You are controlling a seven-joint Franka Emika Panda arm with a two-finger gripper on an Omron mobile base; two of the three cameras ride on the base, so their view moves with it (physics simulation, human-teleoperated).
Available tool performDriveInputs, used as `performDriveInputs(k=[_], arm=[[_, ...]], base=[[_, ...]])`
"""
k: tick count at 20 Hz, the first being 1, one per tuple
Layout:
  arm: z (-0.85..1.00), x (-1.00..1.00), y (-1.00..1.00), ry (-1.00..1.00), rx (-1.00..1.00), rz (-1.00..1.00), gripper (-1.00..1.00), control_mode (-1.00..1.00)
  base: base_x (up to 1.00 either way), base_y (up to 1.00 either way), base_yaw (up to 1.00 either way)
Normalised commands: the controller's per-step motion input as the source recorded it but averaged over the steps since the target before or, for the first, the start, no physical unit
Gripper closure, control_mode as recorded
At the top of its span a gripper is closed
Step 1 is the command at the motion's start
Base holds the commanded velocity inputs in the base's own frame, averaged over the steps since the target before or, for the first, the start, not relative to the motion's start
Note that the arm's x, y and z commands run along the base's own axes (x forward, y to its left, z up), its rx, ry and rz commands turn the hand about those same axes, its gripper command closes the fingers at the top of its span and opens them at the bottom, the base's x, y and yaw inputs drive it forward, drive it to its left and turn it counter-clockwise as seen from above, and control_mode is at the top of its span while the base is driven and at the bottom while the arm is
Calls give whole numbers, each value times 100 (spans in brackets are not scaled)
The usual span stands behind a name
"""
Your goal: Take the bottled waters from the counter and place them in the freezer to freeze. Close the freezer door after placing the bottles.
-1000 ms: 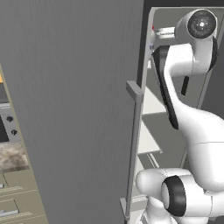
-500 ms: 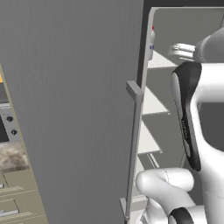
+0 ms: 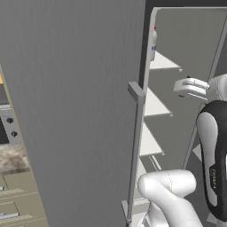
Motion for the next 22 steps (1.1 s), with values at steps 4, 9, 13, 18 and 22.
performDriveInputs(k=[4,9,13,18,22], arm=[[-50,-18,4,20,0,32,-100,-100],[-54,-3,0,18,-13,27,-100,-100],[-63,0,4,16,-21,2,-100,-100],[-42,-8,11,12,-20,0,-100,-100],[-42,-8,7,13,-19,0,-100,-100]], base=[[0,0,0],[0,0,0],[0,0,0],[0,0,0],[0,0,0]])
